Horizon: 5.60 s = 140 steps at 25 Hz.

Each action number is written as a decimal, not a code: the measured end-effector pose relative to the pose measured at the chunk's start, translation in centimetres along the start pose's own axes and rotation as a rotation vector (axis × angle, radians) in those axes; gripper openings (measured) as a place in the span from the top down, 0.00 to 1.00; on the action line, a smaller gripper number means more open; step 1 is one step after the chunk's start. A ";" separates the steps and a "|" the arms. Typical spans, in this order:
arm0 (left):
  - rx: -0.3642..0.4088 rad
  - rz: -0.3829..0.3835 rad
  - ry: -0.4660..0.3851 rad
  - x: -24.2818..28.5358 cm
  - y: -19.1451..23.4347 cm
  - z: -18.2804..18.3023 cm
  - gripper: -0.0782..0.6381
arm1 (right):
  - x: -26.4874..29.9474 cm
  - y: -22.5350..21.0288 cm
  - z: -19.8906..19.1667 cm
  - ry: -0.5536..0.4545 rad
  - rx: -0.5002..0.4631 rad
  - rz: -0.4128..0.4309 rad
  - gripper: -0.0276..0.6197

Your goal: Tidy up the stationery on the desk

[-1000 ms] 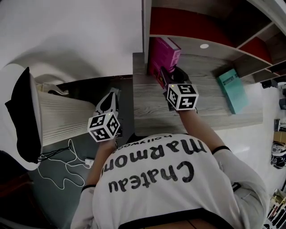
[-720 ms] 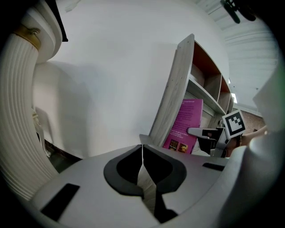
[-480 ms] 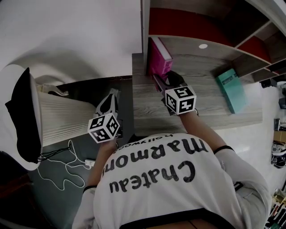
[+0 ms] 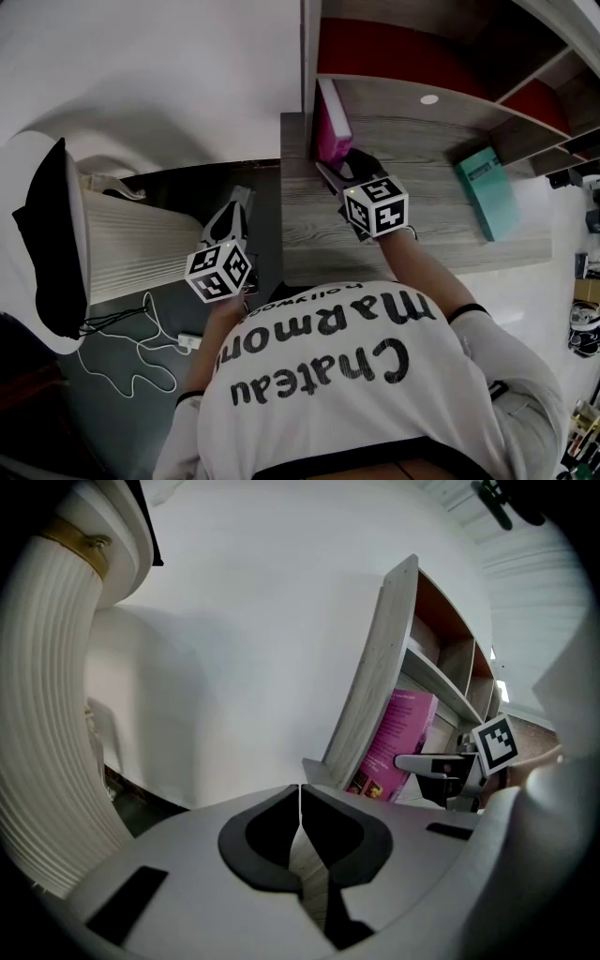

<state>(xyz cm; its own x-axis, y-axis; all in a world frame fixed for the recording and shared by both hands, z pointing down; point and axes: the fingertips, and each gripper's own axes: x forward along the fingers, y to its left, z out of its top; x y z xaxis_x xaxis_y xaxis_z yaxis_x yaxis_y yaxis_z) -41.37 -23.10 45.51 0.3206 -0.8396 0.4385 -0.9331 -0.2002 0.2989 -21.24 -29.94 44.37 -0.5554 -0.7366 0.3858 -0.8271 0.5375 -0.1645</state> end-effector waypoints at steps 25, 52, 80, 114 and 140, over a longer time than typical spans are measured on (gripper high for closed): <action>-0.029 0.050 0.015 0.2 1.8 -0.6 0.86 | 3.5 -0.7 0.7 0.035 -0.013 -0.032 0.60; -0.026 0.095 0.009 -1.1 -0.1 -1.2 0.86 | 2.2 0.3 -0.9 0.056 0.101 0.087 0.51; -0.022 -0.413 0.418 13.2 -51.6 -17.7 0.86 | -40.1 -38.3 -16.5 0.275 0.269 -0.264 0.31; -0.179 -0.286 0.474 18.5 -54.3 -18.6 0.60 | -33.3 -37.5 -17.8 0.430 0.157 0.068 0.42; 0.113 0.014 0.024 7.7 -24.4 -3.3 0.59 | -7.8 -12.9 -9.5 0.332 -0.186 0.221 0.50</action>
<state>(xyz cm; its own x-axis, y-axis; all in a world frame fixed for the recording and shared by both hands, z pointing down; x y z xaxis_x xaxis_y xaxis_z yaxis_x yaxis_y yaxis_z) -15.63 -23.03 44.42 0.3099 -0.8307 0.4625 -0.9495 -0.2452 0.1958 -5.42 -27.19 52.13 -0.6344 -0.4398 0.6357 -0.6451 0.7543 -0.1218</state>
